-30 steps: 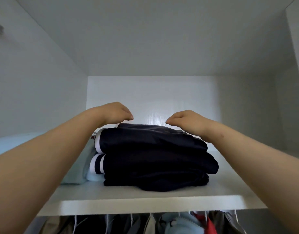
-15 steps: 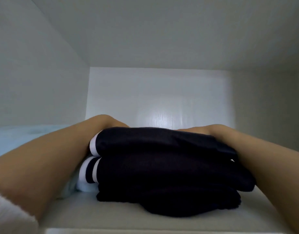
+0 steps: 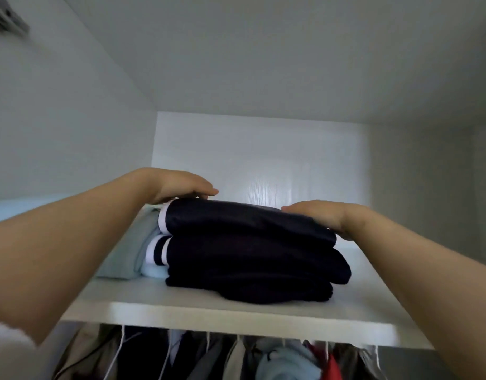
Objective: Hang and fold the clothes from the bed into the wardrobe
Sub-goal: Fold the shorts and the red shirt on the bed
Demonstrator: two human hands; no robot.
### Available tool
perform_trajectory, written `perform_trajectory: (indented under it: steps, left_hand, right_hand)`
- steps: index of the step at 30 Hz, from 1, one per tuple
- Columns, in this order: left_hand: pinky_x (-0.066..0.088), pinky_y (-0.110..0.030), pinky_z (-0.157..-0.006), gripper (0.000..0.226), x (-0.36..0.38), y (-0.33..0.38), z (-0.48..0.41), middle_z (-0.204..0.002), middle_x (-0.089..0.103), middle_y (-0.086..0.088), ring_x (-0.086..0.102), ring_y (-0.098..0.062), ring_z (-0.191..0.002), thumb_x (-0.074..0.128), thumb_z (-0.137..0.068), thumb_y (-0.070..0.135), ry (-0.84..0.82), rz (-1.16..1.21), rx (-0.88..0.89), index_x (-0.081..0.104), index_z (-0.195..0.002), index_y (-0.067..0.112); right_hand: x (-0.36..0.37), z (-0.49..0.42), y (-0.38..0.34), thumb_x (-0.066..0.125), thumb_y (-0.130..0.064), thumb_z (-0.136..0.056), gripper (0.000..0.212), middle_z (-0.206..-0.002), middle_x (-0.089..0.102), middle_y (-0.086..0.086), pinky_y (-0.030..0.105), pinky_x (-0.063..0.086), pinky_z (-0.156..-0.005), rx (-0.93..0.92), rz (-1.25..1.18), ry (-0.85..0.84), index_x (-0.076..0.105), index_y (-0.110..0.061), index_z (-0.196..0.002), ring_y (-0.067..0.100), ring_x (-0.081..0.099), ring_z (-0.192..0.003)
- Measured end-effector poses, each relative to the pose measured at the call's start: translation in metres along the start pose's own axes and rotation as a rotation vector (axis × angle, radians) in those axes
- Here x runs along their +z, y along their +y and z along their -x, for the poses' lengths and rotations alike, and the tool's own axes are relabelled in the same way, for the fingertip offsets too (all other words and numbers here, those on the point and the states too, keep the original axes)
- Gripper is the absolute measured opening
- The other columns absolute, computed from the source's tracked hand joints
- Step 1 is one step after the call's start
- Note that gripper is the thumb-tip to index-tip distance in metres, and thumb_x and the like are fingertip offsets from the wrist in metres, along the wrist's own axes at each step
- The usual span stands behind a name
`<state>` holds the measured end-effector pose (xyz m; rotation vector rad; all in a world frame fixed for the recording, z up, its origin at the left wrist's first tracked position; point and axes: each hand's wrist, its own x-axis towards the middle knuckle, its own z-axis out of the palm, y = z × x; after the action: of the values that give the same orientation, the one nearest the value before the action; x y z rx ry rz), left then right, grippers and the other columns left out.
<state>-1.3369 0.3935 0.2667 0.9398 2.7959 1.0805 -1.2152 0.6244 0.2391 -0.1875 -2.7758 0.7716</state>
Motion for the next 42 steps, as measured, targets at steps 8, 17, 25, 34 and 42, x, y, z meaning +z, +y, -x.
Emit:
perform_trajectory:
  steps: [8, 17, 25, 34, 42]
  left_hand:
    - [0.035, -0.025, -0.091, 0.024, 0.03, 0.036, 0.067, -0.105, 0.062, 0.009, 0.053, -0.013, -0.108, 0.053, -0.09, 0.041, 0.166, -0.046, 0.291, 0.063, -0.106, 0.027]
    - [0.048, -0.03, -0.084, 0.021, 0.089, 0.024, 0.181, -0.092, 0.07, -0.001, 0.063, -0.019, -0.091, 0.053, -0.087, 0.029, 0.152, 0.173, 0.512, 0.069, -0.089, 0.016]
    - [0.049, -0.023, -0.061, 0.016, 0.185, 0.029, 0.281, -0.073, 0.068, 0.004, 0.064, -0.014, -0.072, 0.055, -0.08, 0.023, -0.196, 0.363, 0.468, 0.066, -0.069, 0.024]
    - [0.045, -0.022, -0.065, 0.022, 0.34, 0.101, 0.513, -0.071, 0.068, 0.006, 0.066, -0.014, -0.073, 0.053, -0.086, 0.023, -0.707, 0.469, 0.547, 0.062, -0.066, 0.025]
    - [0.044, -0.02, -0.061, 0.014, 0.405, 0.114, 0.851, -0.081, 0.067, 0.001, 0.064, -0.011, -0.071, 0.052, -0.088, 0.023, -1.28, 0.447, 0.598, 0.062, -0.078, 0.022]
  right_hand:
    - [0.005, 0.086, -0.035, 0.051, -0.031, -0.092, 0.037, -0.085, 0.049, 0.002, 0.02, 0.032, -0.056, 0.015, -0.022, 0.213, 0.061, 0.001, -0.106, 0.013, 0.042, -0.066]
    - [0.067, 0.204, -0.06, 0.054, -0.019, -0.089, 0.032, -0.093, 0.06, 0.023, 0.04, 0.047, -0.089, 0.088, -0.163, 0.489, 0.061, 0.008, -0.104, 0.018, 0.046, -0.078]
    - [0.127, 0.364, -0.042, 0.057, -0.019, -0.089, 0.016, -0.097, 0.067, 0.006, 0.035, 0.048, -0.09, 0.353, -0.148, 0.611, 0.069, -0.012, -0.096, 0.022, 0.059, -0.093]
    - [0.185, 0.662, -0.026, 0.06, -0.018, -0.086, 0.007, -0.087, 0.064, -0.003, 0.019, 0.039, -0.058, 0.832, -0.273, 0.88, 0.066, -0.021, -0.087, 0.015, 0.057, -0.081]
    - [0.295, 0.995, -0.116, 0.058, -0.016, -0.089, 0.015, -0.079, 0.061, -0.001, 0.016, 0.037, -0.052, 1.34, -0.422, 1.198, 0.06, -0.022, -0.076, 0.01, 0.053, -0.064]
